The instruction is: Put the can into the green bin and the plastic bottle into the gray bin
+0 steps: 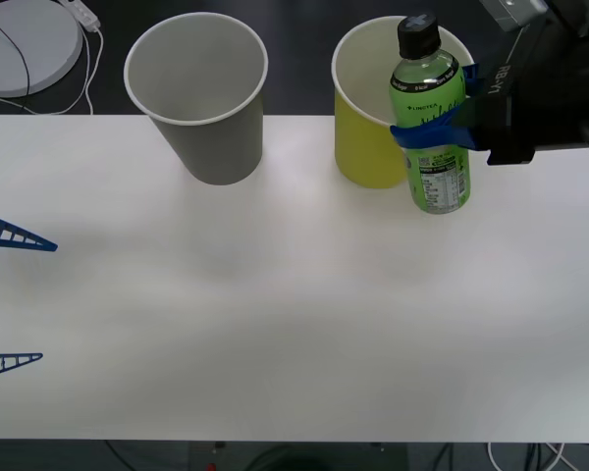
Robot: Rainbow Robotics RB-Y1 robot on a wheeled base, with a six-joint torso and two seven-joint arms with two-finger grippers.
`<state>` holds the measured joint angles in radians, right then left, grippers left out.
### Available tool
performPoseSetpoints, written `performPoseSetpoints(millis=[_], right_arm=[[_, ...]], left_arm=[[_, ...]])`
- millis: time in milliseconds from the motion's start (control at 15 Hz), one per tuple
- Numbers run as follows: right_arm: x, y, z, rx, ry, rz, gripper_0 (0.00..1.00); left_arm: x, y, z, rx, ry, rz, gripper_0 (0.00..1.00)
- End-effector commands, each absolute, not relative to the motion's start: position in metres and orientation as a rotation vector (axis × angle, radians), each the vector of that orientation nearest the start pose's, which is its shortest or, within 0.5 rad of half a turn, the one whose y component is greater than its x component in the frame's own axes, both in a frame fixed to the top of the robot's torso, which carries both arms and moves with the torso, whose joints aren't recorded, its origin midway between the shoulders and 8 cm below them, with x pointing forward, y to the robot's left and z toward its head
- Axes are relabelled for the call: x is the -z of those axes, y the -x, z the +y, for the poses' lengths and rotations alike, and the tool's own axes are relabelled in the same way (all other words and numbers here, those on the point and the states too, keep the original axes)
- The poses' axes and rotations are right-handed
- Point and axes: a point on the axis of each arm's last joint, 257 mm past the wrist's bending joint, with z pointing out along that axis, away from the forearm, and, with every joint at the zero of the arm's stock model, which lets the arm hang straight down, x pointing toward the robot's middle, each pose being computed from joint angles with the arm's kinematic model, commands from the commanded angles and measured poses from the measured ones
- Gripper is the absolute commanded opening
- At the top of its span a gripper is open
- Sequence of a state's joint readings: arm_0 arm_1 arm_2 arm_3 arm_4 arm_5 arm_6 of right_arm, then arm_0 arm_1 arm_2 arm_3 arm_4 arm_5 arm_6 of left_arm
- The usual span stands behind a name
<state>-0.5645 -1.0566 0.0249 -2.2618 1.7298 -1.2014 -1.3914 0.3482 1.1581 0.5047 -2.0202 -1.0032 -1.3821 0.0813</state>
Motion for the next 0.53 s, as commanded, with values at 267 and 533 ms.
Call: performPoseSetpoints(millis=[267, 533], right_arm=[[-0.043, -0.429, -0.107, -0.255, 1.264, 1.776, 0.0], [-0.051, -0.444, -0.094, -0.237, 1.291, 1.804, 0.0]], left_arm=[[0.097, -0.284, 0.278, 0.455, -1.634, 1.494, 1.0], [0.097, -0.284, 0.278, 0.455, -1.634, 1.494, 1.0]])
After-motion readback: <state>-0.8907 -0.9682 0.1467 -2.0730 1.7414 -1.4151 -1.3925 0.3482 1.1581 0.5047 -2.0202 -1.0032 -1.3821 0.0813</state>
